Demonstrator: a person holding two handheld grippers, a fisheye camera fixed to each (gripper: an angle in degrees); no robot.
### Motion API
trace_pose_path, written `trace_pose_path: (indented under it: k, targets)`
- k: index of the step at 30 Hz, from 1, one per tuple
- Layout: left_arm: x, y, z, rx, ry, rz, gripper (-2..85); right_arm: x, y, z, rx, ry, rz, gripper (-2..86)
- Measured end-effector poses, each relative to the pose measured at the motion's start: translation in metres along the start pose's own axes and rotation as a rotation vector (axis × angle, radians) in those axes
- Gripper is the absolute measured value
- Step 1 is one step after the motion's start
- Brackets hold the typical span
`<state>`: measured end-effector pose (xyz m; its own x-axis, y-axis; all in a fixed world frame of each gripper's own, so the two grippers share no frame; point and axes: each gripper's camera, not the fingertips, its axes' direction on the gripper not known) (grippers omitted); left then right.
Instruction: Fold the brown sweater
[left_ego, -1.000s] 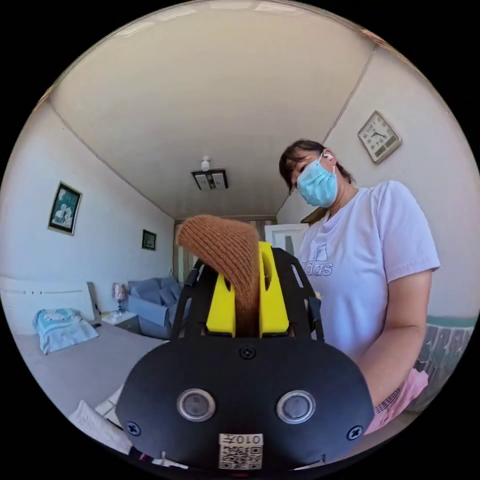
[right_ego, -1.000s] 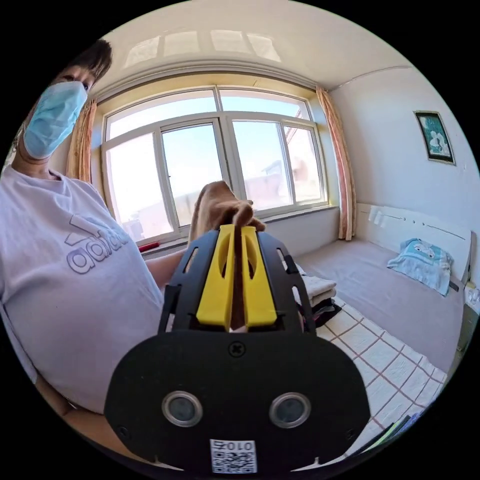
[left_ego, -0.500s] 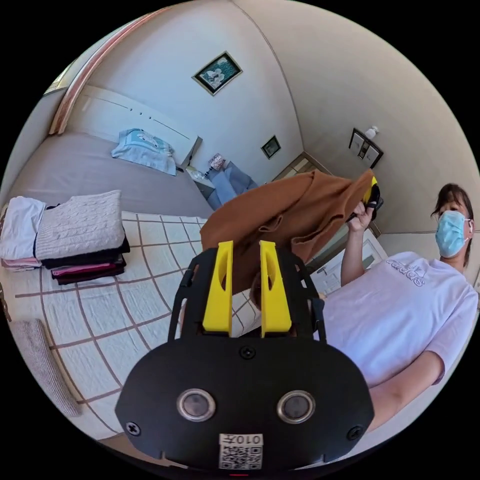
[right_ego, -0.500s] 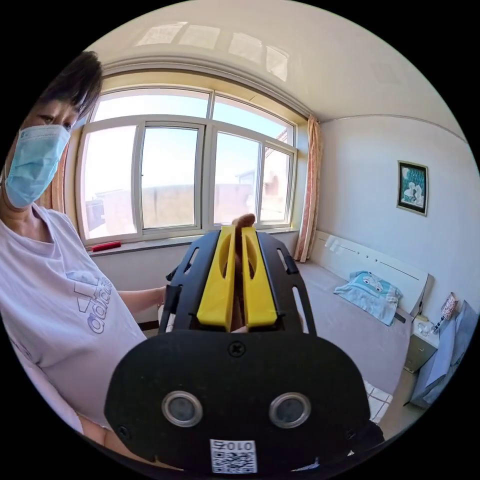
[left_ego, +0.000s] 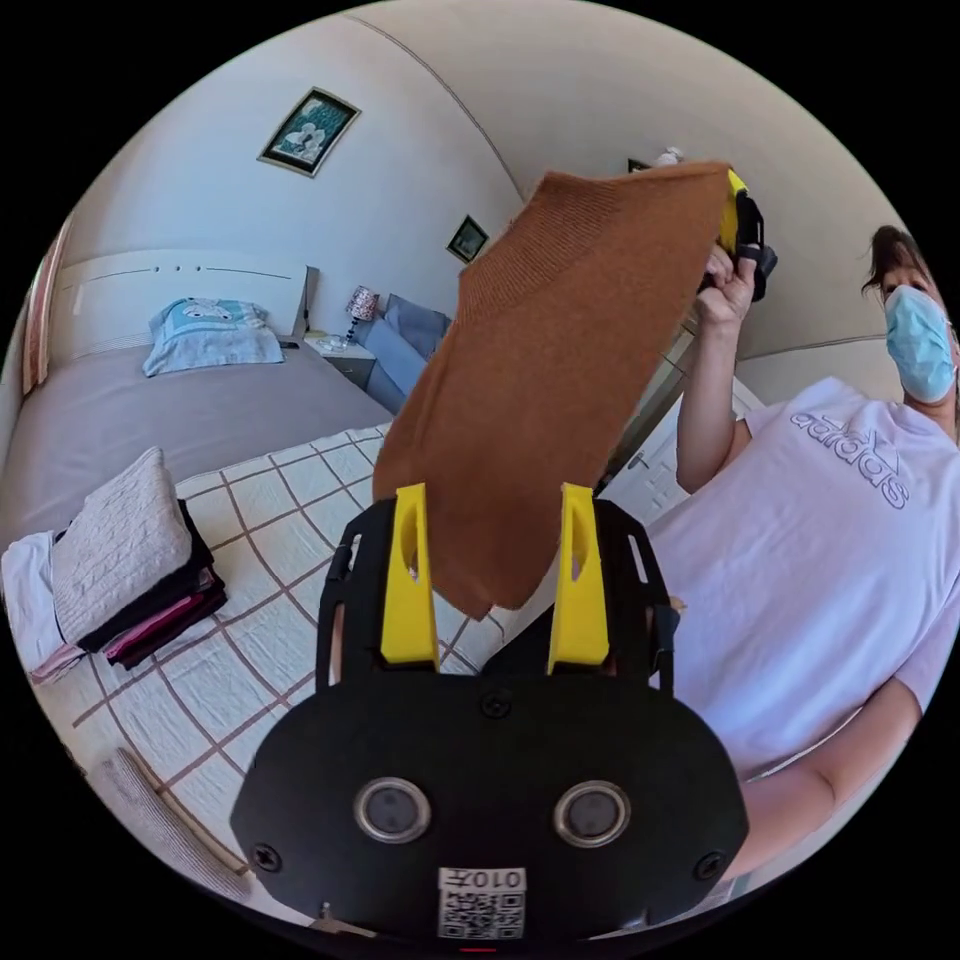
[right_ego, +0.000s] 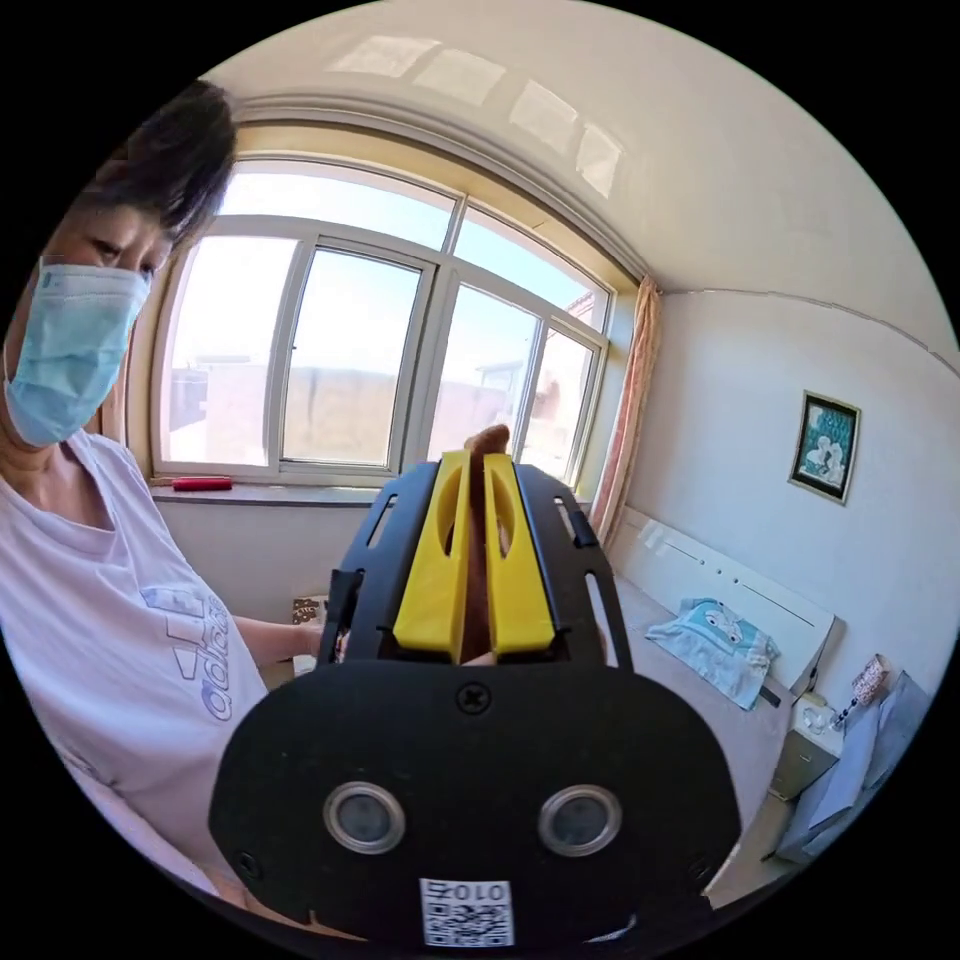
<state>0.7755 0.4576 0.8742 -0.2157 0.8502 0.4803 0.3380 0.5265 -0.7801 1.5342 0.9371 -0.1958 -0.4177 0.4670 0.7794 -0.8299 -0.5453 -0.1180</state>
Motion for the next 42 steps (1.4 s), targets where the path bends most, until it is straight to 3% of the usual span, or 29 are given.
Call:
trace_pose_path:
  k: [7, 12, 18, 23, 25, 27, 28, 35, 38, 42]
  targets:
    - [-0.011, -0.027, -0.029, 0.032, -0.134, 0.082, 18.9, 0.014, -0.005, -0.043, 0.117, -0.321, -0.02, 4.0]
    - [-0.006, -0.073, -0.03, -0.001, -0.037, 0.286, 20.1, 0.027, -0.007, -0.058, 0.189, -0.469, -0.008, 4.0]
    - [-0.007, -0.108, 0.031, -0.021, 0.323, 0.442, 21.4, 0.034, -0.013, -0.055, 0.209, -0.558, -0.018, 4.0]
    - [0.005, -0.116, 0.125, 0.024, 0.798, 0.417, 20.3, 0.04, -0.014, -0.036, 0.174, -0.56, 0.004, 4.1]
    - [0.018, -0.119, 0.142, 0.043, 0.957, 0.437, 17.0, 0.049, -0.011, -0.031, 0.16, -0.55, 0.043, 4.1]
    - [0.033, -0.125, 0.144, 0.006, 1.057, 0.523, 6.4, 0.06, -0.004, -0.031, 0.154, -0.536, 0.089, 4.1]
    - [0.037, -0.128, 0.133, 0.02, 1.018, 0.564, 4.3, 0.063, -0.003, -0.032, 0.154, -0.525, 0.098, 4.1]
    - [0.007, -0.121, -0.024, 0.29, 0.279, 0.443, 0.7, 0.081, 0.011, -0.066, 0.196, -0.364, 0.124, 4.1]
    - [0.031, -0.109, -0.085, 0.384, 0.052, 0.482, 1.1, 0.088, 0.012, -0.069, 0.209, -0.334, 0.127, 4.1]
    - [0.068, -0.088, -0.145, 0.517, -0.119, 0.509, 3.6, 0.093, 0.011, -0.064, 0.198, -0.297, 0.147, 4.1]
